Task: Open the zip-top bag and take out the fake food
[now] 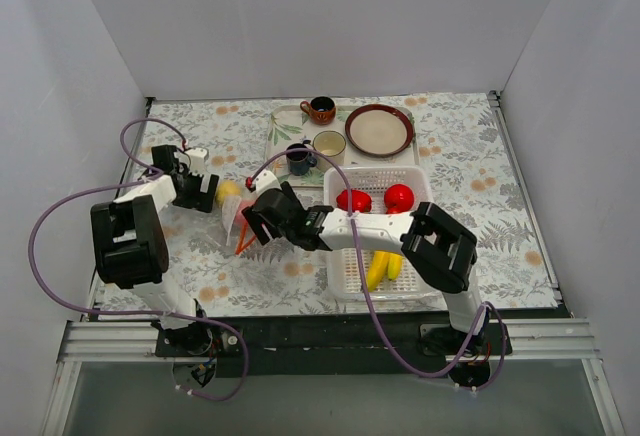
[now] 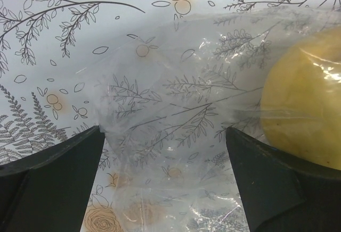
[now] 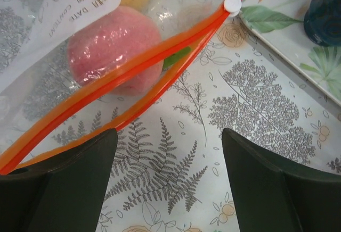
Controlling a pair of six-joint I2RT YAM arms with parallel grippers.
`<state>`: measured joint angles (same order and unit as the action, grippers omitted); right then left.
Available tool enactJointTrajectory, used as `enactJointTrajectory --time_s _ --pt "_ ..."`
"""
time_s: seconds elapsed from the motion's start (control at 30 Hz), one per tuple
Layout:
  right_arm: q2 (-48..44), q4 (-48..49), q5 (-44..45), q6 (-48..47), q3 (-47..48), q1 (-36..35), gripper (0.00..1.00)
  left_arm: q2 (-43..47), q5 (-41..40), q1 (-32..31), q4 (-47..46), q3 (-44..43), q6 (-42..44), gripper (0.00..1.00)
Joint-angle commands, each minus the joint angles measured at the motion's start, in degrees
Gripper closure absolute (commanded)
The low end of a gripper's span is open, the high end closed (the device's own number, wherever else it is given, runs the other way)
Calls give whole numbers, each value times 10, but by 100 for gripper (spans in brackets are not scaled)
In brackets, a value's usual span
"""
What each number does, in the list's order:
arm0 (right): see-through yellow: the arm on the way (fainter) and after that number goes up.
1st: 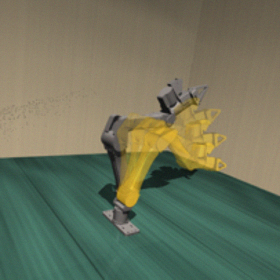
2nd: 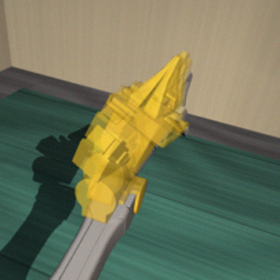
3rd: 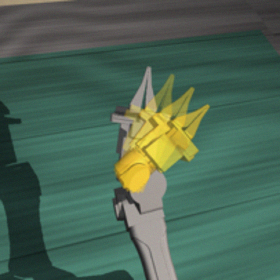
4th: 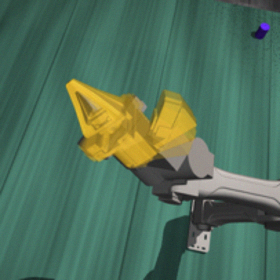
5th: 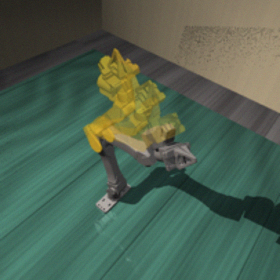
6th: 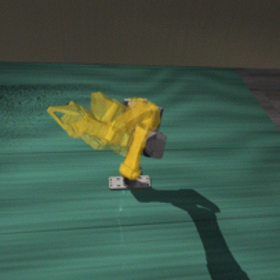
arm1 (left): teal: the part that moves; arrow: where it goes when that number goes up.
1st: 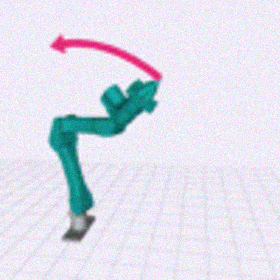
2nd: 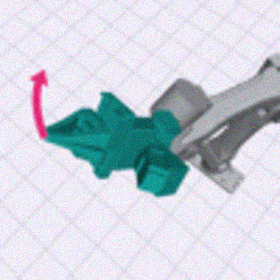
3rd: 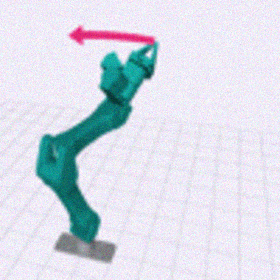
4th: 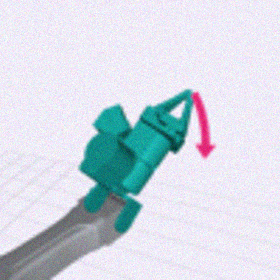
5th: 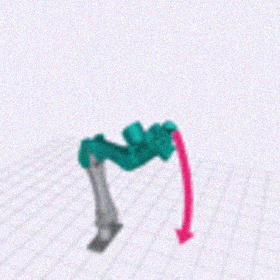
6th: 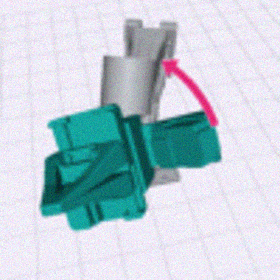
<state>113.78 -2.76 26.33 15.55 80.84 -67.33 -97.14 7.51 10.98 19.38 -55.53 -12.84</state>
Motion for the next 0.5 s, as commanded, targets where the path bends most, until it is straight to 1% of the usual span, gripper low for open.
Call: enactJointTrajectory --time_s 0.0,0.03,0.17,0.23,0.3,0.47 --pt "8 65 -53 -38 27 3 11 6 -11 -2 23 19 37 2" --pt "13 68 -76 -42 32 3 10 6 -9 -3 26 17 38 2" --pt "40 66 -107 -55 68 3 1 2 9 -9 57 14 43 2" --pt "57 58 -119 -59 79 3 2 3 28 -18 75 11 60 2" --pt "70 51 -128 -61 88 2 1 5 43 -32 114 9 76 2" --pt "81 60 -138 -63 97 3 1 14 67 -49 165 3 100 2"
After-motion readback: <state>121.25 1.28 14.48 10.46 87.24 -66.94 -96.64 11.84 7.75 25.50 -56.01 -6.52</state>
